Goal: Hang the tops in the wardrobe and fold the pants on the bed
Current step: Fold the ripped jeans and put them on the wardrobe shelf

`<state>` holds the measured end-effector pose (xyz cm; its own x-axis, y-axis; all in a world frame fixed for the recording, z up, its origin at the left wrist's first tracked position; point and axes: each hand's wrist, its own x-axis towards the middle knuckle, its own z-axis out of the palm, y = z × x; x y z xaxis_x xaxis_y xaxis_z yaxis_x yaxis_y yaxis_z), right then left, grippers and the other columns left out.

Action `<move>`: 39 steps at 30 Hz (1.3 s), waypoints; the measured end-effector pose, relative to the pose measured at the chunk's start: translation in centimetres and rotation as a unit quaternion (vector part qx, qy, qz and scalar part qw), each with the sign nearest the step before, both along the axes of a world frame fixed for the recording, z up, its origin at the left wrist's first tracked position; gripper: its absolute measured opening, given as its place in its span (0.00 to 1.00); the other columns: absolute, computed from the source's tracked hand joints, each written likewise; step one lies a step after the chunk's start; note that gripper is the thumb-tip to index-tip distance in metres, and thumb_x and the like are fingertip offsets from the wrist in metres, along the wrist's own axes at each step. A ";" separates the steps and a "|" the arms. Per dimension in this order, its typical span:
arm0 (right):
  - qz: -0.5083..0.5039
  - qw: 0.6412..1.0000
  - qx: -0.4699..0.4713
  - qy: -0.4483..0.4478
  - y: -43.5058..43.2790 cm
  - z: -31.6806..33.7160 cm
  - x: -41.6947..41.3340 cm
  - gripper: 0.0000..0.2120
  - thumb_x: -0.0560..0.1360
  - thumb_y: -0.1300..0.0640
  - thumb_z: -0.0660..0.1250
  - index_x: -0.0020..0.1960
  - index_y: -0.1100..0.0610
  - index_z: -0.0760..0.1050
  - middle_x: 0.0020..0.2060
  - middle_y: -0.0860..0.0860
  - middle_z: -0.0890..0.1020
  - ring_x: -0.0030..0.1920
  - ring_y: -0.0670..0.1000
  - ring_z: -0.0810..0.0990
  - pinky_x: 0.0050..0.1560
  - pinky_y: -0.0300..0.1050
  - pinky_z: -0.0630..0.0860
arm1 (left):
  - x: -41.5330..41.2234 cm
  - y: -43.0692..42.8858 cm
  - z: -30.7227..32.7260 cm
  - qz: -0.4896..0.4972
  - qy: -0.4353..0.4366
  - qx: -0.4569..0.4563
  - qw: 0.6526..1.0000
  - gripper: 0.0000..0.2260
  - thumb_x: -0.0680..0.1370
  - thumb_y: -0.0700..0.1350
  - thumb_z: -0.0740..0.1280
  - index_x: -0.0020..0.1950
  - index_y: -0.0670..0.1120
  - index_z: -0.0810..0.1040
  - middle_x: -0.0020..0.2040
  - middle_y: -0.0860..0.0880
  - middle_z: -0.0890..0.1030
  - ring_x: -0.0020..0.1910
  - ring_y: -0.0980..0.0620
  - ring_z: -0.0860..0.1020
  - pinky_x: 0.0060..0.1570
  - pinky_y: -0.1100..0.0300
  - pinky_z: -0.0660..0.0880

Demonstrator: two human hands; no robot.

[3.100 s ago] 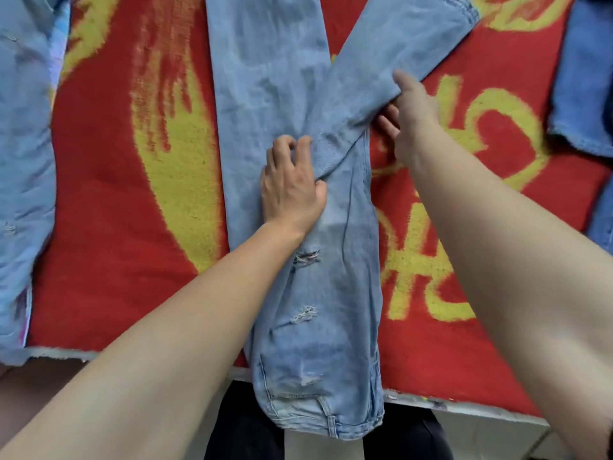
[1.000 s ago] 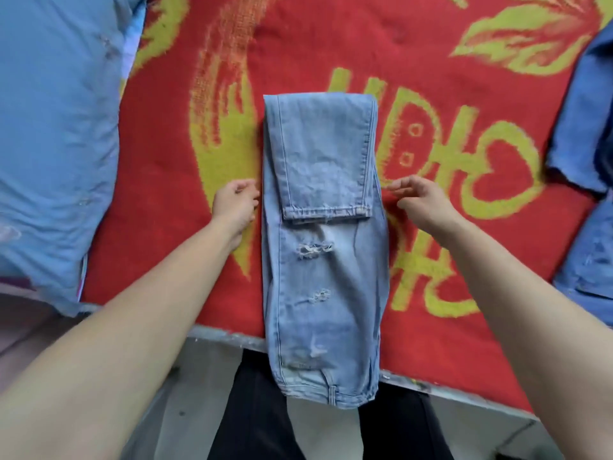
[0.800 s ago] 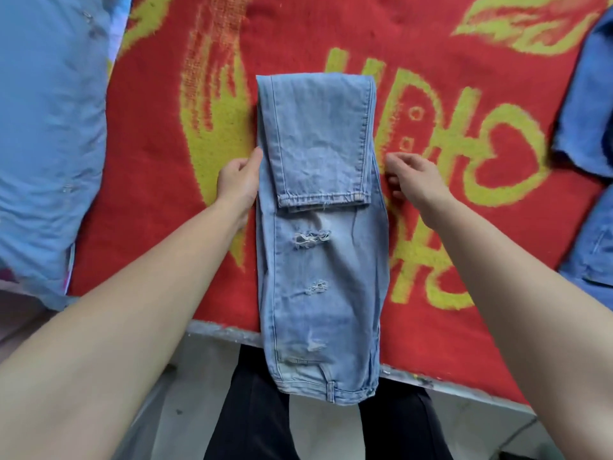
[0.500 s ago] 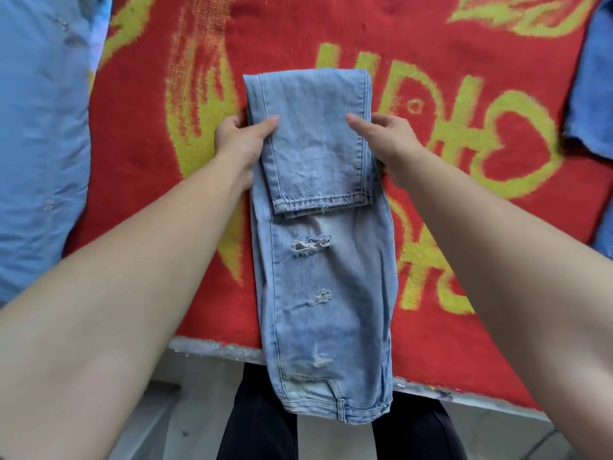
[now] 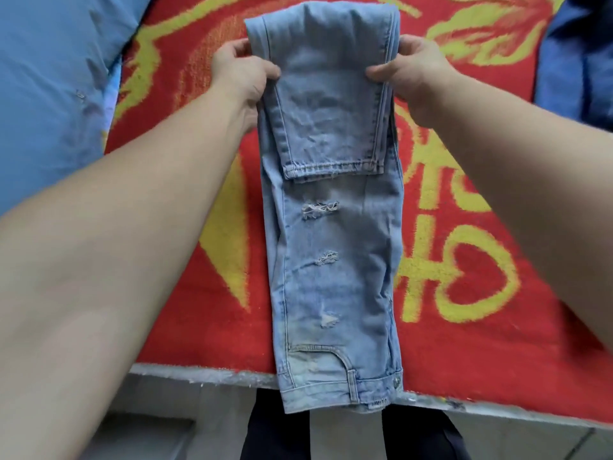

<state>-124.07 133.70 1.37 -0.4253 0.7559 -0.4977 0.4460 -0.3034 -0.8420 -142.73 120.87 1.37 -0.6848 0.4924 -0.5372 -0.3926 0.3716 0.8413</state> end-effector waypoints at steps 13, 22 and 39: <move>0.139 0.955 0.217 -0.146 -10.0 -1.6 9.8 0.11 0.66 0.61 0.73 0.45 0.47 0.82 0.44 0.52 0.80 0.49 0.50 0.77 0.48 0.45 0.73 | 7.5 -15.1 -0.3 -0.234 0.327 -0.138 0.905 0.17 0.66 0.31 0.65 0.47 0.50 0.79 0.51 0.48 0.78 0.52 0.48 0.76 0.48 0.62 0.69; 0.184 0.937 0.087 -0.285 -15.6 -3.7 17.6 0.26 0.66 0.74 0.55 0.44 0.44 0.77 0.58 0.57 0.78 0.40 0.56 0.77 0.37 0.43 0.70 | 10.7 -23.2 -4.1 -0.394 0.303 -0.221 0.839 0.13 0.75 0.34 0.62 0.52 0.48 0.81 0.51 0.46 0.79 0.52 0.43 0.77 0.52 0.52 0.73; 0.121 0.916 0.089 -0.373 -17.2 -6.8 13.2 0.22 0.77 0.36 0.62 0.39 0.55 0.68 0.41 0.56 0.78 0.49 0.61 0.78 0.40 0.49 0.65 | 13.5 -18.8 -8.9 -0.248 0.140 -0.316 0.905 0.20 0.75 0.56 0.71 0.34 0.45 0.68 0.35 0.46 0.70 0.37 0.47 0.69 0.36 0.54 0.64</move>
<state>-110.85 116.46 -5.40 -0.1838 0.7818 -0.5959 0.9530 -0.0068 -0.3029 -129.20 102.08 -7.56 -0.6160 0.4320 -0.6587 0.1495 0.8851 0.4408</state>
